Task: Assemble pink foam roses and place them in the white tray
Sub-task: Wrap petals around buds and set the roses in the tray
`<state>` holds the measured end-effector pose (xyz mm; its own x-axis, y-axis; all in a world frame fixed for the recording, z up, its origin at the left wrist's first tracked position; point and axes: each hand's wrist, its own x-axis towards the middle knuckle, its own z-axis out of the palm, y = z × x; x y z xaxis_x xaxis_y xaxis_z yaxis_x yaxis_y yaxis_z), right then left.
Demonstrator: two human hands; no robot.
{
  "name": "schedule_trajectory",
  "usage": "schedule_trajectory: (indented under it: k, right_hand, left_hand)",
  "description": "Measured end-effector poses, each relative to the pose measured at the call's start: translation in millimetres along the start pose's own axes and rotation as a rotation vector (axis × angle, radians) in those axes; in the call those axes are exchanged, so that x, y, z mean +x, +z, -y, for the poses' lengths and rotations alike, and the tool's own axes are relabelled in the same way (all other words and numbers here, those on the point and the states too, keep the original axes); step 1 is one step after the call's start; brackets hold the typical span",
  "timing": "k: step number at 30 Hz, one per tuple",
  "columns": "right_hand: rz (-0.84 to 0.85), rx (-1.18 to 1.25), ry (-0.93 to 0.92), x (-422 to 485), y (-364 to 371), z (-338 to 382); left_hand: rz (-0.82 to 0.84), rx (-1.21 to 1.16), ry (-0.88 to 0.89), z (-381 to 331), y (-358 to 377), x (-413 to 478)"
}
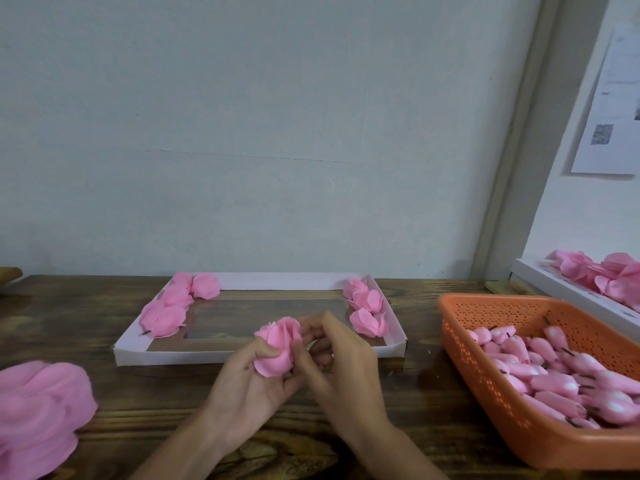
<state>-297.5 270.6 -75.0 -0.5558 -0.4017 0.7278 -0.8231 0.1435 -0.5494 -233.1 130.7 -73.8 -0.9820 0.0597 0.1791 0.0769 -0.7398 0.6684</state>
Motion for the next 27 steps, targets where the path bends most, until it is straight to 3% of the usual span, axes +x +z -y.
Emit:
schedule_trajectory:
  k: [4, 13, 22, 27]
  right_hand:
    - [0.026, -0.119, -0.055, 2, -2, 1]
    - [0.052, -0.042, -0.075, 4, -4, -2]
    - [0.210, -0.016, -0.068, 4, -9, -1]
    - [0.189, -0.058, -0.067, 4, -7, 0]
  left_hand:
    - [-0.007, -0.082, 0.001, 1, -5, 0]
    - [0.010, 0.075, 0.041, -1, -10, -1]
    - [-0.138, 0.045, 0.025, -1, -5, -2]
    - [-0.188, 0.023, 0.000, -2, 4, -1]
